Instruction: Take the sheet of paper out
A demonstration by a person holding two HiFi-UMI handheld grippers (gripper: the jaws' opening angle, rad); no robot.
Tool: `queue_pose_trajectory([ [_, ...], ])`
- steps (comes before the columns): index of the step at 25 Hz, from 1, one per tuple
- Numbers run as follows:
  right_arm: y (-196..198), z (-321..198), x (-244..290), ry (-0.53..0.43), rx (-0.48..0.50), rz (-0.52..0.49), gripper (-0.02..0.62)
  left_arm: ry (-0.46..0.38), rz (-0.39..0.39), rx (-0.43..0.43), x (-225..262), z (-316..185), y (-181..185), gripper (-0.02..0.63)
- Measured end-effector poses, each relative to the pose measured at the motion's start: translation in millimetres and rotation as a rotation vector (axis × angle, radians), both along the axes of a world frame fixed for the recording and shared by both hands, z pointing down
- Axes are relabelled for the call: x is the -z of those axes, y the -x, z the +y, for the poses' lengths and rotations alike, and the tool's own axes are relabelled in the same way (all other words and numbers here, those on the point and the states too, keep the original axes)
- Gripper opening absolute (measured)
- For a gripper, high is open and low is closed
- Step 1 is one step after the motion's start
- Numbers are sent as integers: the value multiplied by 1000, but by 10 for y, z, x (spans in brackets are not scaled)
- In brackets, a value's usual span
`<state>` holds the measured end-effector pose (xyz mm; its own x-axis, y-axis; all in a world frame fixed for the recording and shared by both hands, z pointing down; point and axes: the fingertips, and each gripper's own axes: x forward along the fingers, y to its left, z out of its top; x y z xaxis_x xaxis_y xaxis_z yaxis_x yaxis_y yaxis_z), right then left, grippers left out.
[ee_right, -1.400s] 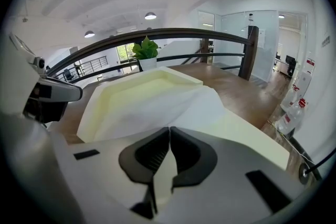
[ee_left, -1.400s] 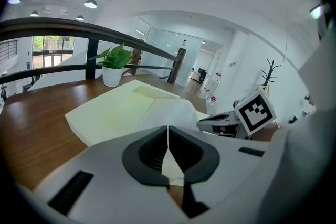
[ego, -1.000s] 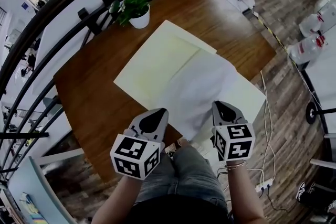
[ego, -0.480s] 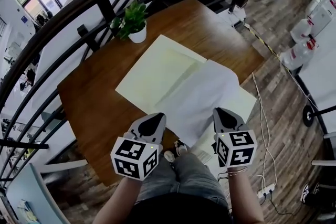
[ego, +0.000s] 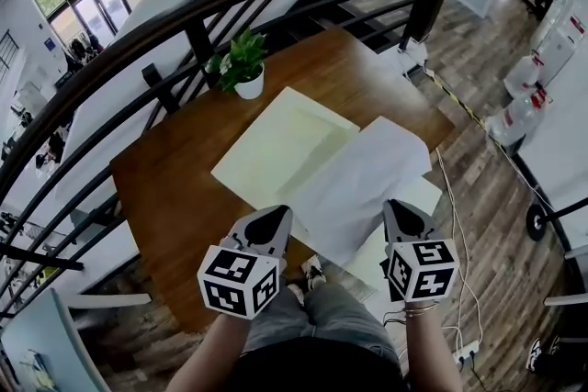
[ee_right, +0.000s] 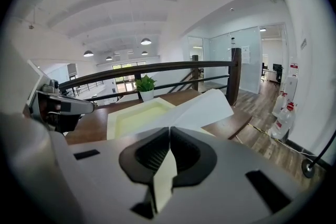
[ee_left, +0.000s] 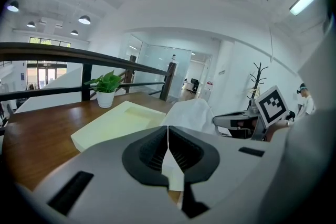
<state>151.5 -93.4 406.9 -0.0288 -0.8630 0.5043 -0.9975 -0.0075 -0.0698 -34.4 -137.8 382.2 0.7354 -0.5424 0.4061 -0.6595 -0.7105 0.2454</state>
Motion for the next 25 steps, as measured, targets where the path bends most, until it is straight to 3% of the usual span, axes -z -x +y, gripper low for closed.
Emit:
queue_pose_trajectory([
  [11,-23,-108,470,-99,27,-1,32,-43,38,14,241,-106,-7,20],
  [25,292,-380,896,-222,90,-40,31,-82,117,48,468,-276,72,20],
])
